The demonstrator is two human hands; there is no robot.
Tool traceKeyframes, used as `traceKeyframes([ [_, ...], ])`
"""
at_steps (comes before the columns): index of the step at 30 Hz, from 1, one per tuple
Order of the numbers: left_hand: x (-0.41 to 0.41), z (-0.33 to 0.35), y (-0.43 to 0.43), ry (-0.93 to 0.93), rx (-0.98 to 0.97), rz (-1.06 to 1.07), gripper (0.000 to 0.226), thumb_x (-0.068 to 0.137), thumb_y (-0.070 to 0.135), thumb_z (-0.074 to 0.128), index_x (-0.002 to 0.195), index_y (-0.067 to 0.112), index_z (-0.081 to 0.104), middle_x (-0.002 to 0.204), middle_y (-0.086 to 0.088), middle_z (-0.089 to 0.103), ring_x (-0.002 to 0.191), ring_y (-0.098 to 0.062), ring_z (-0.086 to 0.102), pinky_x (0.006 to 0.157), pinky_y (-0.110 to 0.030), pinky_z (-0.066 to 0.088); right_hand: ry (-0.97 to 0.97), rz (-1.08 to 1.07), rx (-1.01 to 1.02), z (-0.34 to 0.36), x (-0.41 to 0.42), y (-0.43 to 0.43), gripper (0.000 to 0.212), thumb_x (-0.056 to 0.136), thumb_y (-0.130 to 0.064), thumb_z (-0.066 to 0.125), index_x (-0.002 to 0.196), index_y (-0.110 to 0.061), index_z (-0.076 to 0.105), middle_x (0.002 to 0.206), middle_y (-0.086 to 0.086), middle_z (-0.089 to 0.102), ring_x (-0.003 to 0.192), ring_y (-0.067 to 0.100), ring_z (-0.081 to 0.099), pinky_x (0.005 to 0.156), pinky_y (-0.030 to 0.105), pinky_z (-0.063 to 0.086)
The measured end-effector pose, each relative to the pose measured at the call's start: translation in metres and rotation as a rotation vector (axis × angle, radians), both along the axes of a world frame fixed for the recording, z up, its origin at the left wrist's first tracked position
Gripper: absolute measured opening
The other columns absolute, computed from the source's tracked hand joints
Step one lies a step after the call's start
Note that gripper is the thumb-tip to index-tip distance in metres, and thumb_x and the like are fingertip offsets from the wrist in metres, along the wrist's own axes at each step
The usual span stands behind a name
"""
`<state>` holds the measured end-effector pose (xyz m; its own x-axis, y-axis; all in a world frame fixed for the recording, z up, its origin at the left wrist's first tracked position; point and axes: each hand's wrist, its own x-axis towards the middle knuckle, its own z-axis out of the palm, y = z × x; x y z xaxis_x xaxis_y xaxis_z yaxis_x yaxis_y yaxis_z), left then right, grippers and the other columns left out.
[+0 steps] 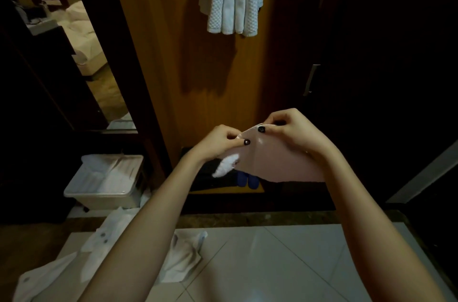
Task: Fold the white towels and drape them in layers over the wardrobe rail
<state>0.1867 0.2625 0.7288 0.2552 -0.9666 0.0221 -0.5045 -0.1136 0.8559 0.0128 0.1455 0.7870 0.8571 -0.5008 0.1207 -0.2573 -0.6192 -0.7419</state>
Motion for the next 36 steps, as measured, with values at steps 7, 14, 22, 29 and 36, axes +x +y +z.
traceKeyframes([
  [7, 0.026, 0.017, 0.008, -0.002, 0.000, 0.071, 0.014, 0.087, 0.018, 0.070, 0.074, 0.019, 0.074, 0.071, 0.007, 0.069, 0.070, -0.002, 0.062, 0.070, -0.019, 0.046, 0.381, 0.030, 0.024, -0.008, -0.015, -0.015, 0.009, 0.080, -0.025, 0.079, 0.077, -0.018, 0.072, 0.072, -0.006, 0.070, 0.070, 0.009, 0.066, 0.066, 0.026, 0.052],
  [14, 0.056, 0.035, 0.022, -0.043, 0.133, 0.046, 0.026, 0.086, 0.034, 0.069, 0.080, 0.010, 0.076, 0.073, -0.002, 0.069, 0.068, -0.009, 0.061, 0.068, -0.019, 0.046, 0.291, -0.140, 0.054, -0.027, -0.025, -0.022, 0.023, 0.088, -0.026, 0.071, 0.070, -0.013, 0.065, 0.069, 0.004, 0.060, 0.066, 0.015, 0.052, 0.063, 0.029, 0.038],
  [22, 0.068, 0.027, 0.029, -0.106, 0.144, 0.097, 0.019, 0.082, 0.022, 0.075, 0.066, 0.014, 0.070, 0.063, 0.010, 0.063, 0.063, -0.004, 0.058, 0.065, -0.022, 0.044, -0.088, -0.241, 0.128, -0.027, -0.014, -0.020, 0.022, 0.090, -0.022, 0.068, 0.075, -0.006, 0.068, 0.079, 0.014, 0.068, 0.076, 0.017, 0.061, 0.068, 0.033, 0.045],
  [29, 0.063, 0.019, 0.034, -0.013, -0.043, 0.094, 0.007, 0.085, 0.012, 0.072, 0.085, 0.007, 0.066, 0.077, -0.001, 0.063, 0.069, -0.008, 0.059, 0.066, -0.018, 0.045, -0.273, -0.377, 0.156, -0.025, -0.006, -0.020, 0.029, 0.081, -0.020, 0.078, 0.067, -0.014, 0.054, 0.071, 0.004, 0.063, 0.068, 0.015, 0.059, 0.060, 0.032, 0.044],
  [36, 0.049, 0.023, 0.030, 0.112, 0.085, -0.030, 0.036, 0.090, 0.020, 0.067, 0.123, 0.034, 0.061, 0.094, -0.002, 0.063, 0.087, -0.021, 0.057, 0.077, -0.026, 0.046, -0.325, -0.264, 0.170, -0.006, 0.002, -0.013, 0.023, 0.081, -0.013, 0.078, 0.094, -0.014, 0.059, 0.086, 0.002, 0.059, 0.074, 0.012, 0.055, 0.059, 0.024, 0.047],
])
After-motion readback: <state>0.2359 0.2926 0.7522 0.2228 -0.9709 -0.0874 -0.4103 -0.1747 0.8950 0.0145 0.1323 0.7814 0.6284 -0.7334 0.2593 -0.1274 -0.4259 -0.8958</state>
